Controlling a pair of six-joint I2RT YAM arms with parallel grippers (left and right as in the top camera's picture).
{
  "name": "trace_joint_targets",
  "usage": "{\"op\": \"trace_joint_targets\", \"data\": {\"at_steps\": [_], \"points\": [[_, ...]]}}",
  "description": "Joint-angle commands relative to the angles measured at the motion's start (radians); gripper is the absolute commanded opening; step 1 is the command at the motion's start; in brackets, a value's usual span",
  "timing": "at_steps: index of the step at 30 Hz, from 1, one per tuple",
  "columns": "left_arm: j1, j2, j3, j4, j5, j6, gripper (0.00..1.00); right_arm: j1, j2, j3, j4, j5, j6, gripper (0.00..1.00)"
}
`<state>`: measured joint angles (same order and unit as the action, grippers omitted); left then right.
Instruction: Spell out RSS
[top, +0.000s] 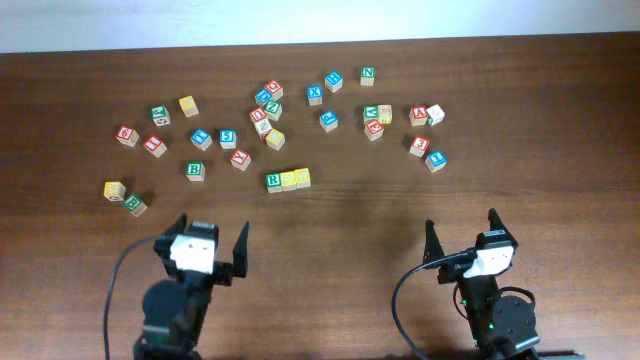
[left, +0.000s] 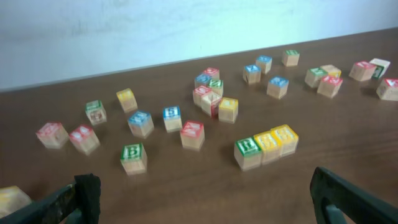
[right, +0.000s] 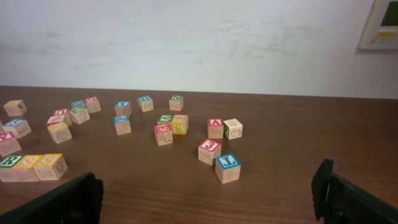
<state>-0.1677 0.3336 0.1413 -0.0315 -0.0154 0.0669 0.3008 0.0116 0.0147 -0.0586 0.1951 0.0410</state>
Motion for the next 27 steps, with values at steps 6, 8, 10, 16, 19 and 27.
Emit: {"op": "trace_joint_targets", "data": {"at_steps": [6,8,10,16,19,27], "points": [[0.019,-0.222,-0.130,0.012,-0.047,-0.056,0.99,-0.005,-0.008,-0.009,-0.002,-0.005,-0.007,0.98],[0.029,-0.267,-0.132,0.012,-0.063,-0.056,0.99,-0.005,-0.008,-0.009,-0.002,-0.005,-0.007,0.98],[0.040,-0.319,-0.132,0.012,-0.080,-0.056,0.99,-0.005,-0.008,-0.009,-0.002,-0.005,-0.007,0.98],[0.045,-0.329,-0.133,0.099,-0.091,-0.056,0.99,-0.005,-0.008,-0.009,-0.002,-0.005,-0.007,0.98],[0.049,-0.329,-0.133,0.166,-0.113,-0.056,0.99,-0.005,-0.008,-0.009,-0.002,-0.005,-0.007,0.98],[0.058,-0.329,-0.133,-0.047,-0.101,-0.055,0.99,-0.005,-0.008,-0.009,-0.002,-0.005,-0.007,0.98]]}}
